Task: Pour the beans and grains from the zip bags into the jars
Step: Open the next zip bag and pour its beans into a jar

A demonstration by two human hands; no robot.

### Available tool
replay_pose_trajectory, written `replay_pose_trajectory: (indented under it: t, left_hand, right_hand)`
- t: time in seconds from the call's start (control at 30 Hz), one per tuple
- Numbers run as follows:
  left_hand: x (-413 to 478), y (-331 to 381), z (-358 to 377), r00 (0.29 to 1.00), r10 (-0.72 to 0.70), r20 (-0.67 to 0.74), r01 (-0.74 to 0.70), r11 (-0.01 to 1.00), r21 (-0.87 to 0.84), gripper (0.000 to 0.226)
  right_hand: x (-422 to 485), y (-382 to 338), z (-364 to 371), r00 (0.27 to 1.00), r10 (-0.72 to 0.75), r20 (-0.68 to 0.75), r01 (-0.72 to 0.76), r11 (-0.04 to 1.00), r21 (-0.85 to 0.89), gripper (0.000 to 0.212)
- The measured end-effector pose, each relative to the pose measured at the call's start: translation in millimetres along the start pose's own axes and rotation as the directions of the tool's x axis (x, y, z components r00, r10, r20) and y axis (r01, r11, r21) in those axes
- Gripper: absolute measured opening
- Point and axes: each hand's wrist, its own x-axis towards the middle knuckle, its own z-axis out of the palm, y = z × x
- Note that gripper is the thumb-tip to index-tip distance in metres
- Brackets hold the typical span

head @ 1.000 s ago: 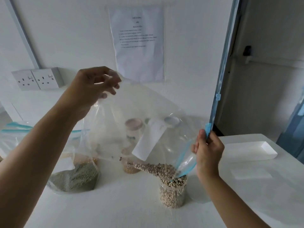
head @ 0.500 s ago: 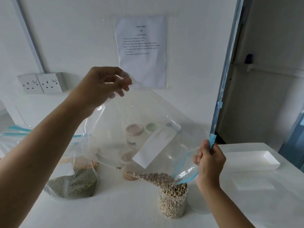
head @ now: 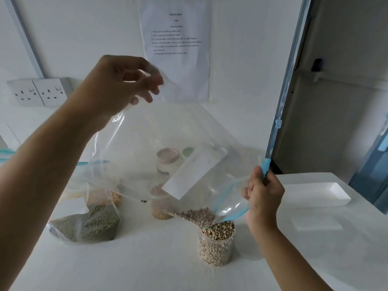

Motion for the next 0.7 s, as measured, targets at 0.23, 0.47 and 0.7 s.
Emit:
replay_pose_trajectory:
  t: [0.23,0.47,0.7]
  left_hand:
    - [-2,4,3,0.999,0.037,-0.021,-0.036,0.997,0.066,0.012]
    - [-2,9,4,0.999,0.042,0.011,-0.042,0.998,0.056,0.015]
    - [-2,14,8,0.999,0.017,0.035,-0.02,0.997,0.079,0.011]
  right_hand:
    - [-3,2,0,0.999,0.02,-0.028,-0.021,1.0,-0.021,0.038]
    - [-4,1,2,0.999,0.036,-0.039,-0.035,0.999,0.013,0.038]
    - [-5,2,-2,0.997,0.052,-0.057,-0.052,0.999,-0.011,0.038]
